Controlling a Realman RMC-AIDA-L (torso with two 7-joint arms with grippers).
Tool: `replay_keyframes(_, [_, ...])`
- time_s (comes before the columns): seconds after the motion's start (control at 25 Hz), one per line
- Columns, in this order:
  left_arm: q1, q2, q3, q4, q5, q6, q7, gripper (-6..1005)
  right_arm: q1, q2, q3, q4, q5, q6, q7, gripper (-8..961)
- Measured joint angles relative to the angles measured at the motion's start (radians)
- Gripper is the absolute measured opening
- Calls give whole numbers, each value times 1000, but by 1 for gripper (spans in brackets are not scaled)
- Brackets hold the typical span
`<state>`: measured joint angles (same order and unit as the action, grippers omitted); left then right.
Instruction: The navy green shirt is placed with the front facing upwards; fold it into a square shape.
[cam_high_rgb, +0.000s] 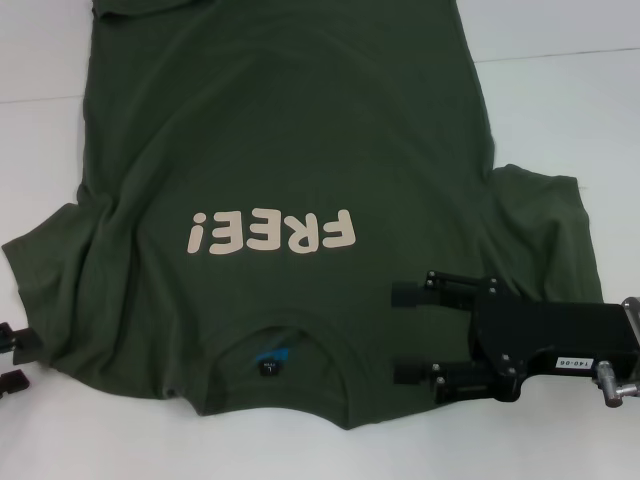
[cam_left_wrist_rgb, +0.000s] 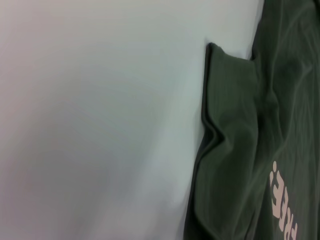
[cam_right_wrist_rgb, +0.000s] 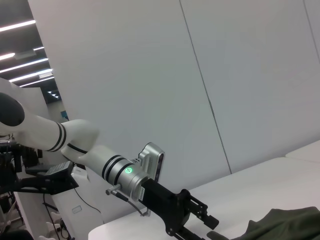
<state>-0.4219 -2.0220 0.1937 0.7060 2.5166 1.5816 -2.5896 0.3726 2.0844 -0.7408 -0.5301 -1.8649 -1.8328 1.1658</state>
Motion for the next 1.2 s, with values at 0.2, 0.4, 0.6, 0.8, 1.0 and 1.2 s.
replay_keyframes(0.2, [-16, 7, 3, -52, 0, -39, 1, 568, -5, 0, 0, 0, -2, -2, 0, 895])
replay_keyframes(0.4, [-23, 11, 6, -77, 0, -63, 6, 553, -10, 0, 0, 1, 0, -4, 0, 895])
replay_keyframes(0.6, [-26, 11, 3, -84, -6, -80, 6, 537, -8, 0, 0, 1, -1, -5, 0, 896])
replay_keyframes(0.8, [-40, 13, 4, -99, -8, -95, 8, 522, -6, 0, 0, 1, -2, -2, 0, 895])
replay_keyframes(1.0, [-53, 13, 5, -105, -9, -111, 9, 507, -4, 0, 0, 1, -2, -2, 0, 895])
replay_keyframes(1.2, [-58, 15, 5, -105, -8, -113, 9, 492, -5, 0, 0, 1, 0, -2, 0, 896])
